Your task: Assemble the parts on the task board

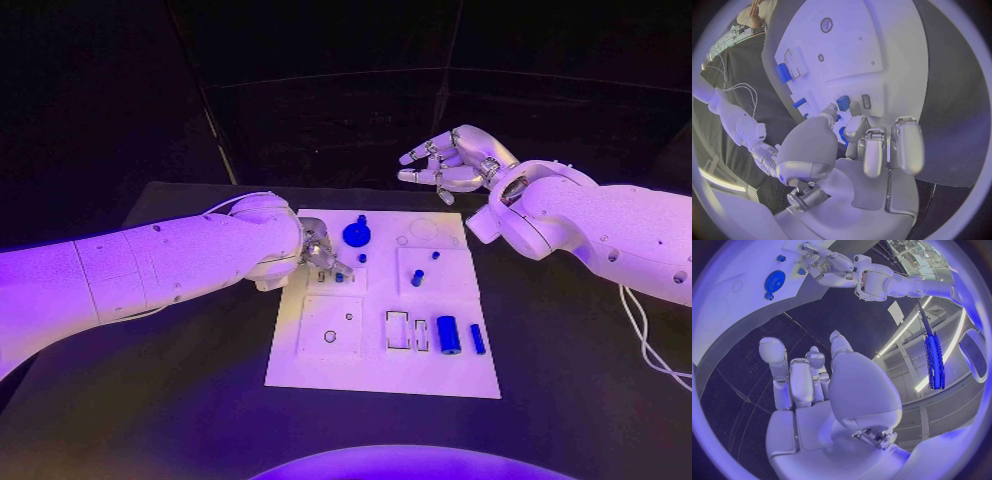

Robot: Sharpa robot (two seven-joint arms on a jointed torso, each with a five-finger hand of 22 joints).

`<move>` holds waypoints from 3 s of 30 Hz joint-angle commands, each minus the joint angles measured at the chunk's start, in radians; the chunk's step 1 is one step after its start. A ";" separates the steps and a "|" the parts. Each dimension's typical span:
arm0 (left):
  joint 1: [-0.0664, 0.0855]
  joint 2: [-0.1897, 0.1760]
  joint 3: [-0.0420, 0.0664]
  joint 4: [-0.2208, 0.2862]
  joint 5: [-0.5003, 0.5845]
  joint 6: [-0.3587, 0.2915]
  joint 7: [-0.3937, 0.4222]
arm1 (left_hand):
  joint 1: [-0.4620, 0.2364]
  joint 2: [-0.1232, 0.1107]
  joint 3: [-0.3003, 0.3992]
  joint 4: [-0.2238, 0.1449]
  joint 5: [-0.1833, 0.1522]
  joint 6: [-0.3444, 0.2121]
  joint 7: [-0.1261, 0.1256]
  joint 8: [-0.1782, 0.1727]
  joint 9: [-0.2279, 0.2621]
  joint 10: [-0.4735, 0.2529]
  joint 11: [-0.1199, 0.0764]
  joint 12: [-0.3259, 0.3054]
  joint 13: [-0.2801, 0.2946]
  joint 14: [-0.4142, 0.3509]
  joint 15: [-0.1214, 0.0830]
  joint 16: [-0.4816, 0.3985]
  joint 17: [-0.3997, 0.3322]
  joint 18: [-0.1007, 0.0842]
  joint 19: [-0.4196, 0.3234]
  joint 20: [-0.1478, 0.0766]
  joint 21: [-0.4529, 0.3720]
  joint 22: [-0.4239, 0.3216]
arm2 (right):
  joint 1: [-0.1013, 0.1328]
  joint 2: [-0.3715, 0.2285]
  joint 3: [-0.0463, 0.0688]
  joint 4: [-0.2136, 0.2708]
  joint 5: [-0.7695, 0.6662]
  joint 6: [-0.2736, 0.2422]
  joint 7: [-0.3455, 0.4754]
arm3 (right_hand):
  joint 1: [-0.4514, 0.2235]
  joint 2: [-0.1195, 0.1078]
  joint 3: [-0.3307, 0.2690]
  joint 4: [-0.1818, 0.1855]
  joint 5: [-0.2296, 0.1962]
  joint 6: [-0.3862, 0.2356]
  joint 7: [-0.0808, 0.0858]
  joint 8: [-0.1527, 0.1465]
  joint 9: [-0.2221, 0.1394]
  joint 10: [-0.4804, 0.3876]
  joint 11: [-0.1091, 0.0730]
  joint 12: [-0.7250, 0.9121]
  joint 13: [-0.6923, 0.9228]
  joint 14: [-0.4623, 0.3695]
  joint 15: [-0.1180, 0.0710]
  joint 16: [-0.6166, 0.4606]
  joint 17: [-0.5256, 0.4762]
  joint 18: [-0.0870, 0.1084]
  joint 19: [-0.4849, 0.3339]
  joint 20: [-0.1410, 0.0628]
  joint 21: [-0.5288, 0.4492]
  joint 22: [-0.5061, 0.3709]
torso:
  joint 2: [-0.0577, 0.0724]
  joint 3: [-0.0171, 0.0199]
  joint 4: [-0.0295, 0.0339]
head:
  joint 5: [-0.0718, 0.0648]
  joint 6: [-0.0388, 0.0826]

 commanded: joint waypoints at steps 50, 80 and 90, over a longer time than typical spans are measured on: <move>0.033 0.138 0.048 -0.377 -0.003 0.169 0.031 | 0.120 0.036 -0.169 0.048 0.004 -0.035 0.035 -0.105 -0.080 -0.036 0.029 -0.026 -0.037 0.107 0.018 0.003 0.263 -0.008 -0.011 0.018 -0.030 -0.021 | 0.002 0.015 0.000 -0.019 -0.002 0.011 0.014 | -0.006 0.005 -0.025 0.012 0.028 -0.011 0.003 0.011 0.000 -0.012 0.001 0.003 -0.006 0.016 -0.003 -0.012 -0.005 0.012 0.000 0.002 -0.011 -0.010 | 0.004 0.0001 -0.0028 | 0.009 0.007; 0.029 0.153 0.048 -0.390 -0.003 0.212 0.045 | 0.195 0.094 -0.175 0.020 0.004 -0.013 0.032 -0.109 -0.097 -0.035 0.026 -0.024 -0.037 0.107 0.017 0.003 0.263 -0.009 -0.010 0.017 -0.029 -0.016 | 0.002 0.023 0.000 -0.024 -0.002 0.011 0.013 | -0.005 0.006 -0.026 0.013 0.030 -0.011 0.003 0.011 0.000 -0.012 0.001 0.004 -0.005 0.016 -0.003 -0.012 -0.004 0.012 0.000 0.002 -0.011 -0.011 | 0.003 0.0004 -0.0028 | 0.006 0.001; 0.029 0.154 0.048 -0.395 0.010 0.201 0.066 | 0.271 0.154 -0.138 -0.031 0.004 -0.011 0.028 -0.115 -0.108 -0.035 0.022 -0.025 -0.039 0.107 0.015 0.003 0.263 -0.008 -0.010 0.017 -0.030 -0.015 | 0.002 0.025 0.000 -0.025 -0.002 0.011 0.013 | -0.004 0.007 -0.027 0.013 0.032 -0.011 0.003 0.012 0.000 -0.012 0.001 0.005 -0.005 0.016 -0.003 -0.012 -0.004 0.012 0.000 0.003 -0.012 -0.011 | 0.003 0.0003 -0.0023 | 0.005 -0.001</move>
